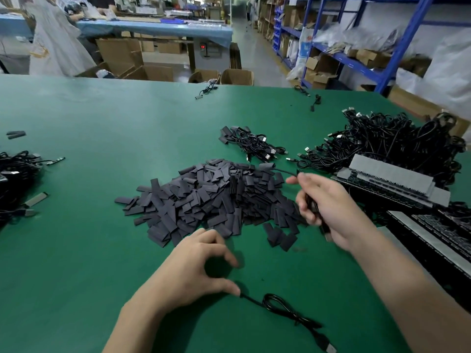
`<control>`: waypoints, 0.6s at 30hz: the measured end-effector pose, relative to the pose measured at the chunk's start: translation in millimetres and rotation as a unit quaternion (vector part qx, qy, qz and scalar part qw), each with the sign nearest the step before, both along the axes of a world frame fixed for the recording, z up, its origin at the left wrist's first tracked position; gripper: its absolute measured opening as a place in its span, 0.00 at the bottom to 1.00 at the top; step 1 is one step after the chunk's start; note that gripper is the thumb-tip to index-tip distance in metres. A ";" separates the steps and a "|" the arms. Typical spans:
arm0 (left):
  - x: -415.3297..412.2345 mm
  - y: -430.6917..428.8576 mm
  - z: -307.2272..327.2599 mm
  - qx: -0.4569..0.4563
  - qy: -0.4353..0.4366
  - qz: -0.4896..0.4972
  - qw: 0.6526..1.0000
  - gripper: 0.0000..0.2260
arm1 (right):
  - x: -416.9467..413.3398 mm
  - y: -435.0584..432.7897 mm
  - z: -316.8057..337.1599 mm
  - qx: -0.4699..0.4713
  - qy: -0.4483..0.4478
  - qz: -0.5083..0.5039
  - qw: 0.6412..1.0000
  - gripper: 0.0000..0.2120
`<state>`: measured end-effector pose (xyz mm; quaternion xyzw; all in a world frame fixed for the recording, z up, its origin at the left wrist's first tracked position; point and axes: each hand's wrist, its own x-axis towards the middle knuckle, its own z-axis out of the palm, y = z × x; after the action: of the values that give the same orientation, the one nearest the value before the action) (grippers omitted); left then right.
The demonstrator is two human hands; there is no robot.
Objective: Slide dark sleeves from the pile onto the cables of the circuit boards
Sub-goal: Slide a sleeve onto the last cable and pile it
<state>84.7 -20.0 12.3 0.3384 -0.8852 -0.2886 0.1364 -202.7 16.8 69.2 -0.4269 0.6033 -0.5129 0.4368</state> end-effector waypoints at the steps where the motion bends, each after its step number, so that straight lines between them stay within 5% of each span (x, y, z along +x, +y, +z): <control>1: 1.8 -1.2 -0.7 0.001 -0.009 -0.009 1.000 0.21 | -2.0 -16.8 2.9 0.000 0.053 -0.008 0.999 0.13; 8: 1.6 -3.0 -2.6 0.016 0.010 -0.018 1.000 0.15 | -6.1 -139.4 16.9 -0.013 0.323 -0.011 0.946 0.14; 18: -7.3 1.5 2.2 0.159 0.097 0.012 0.982 0.10 | -15.3 -256.4 29.1 0.042 0.458 -0.025 0.888 0.26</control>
<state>77.4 -18.5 14.5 0.3370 -0.8064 -0.4554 0.1697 -218.0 -239.6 98.4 -0.5802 0.7677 -0.2454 0.1170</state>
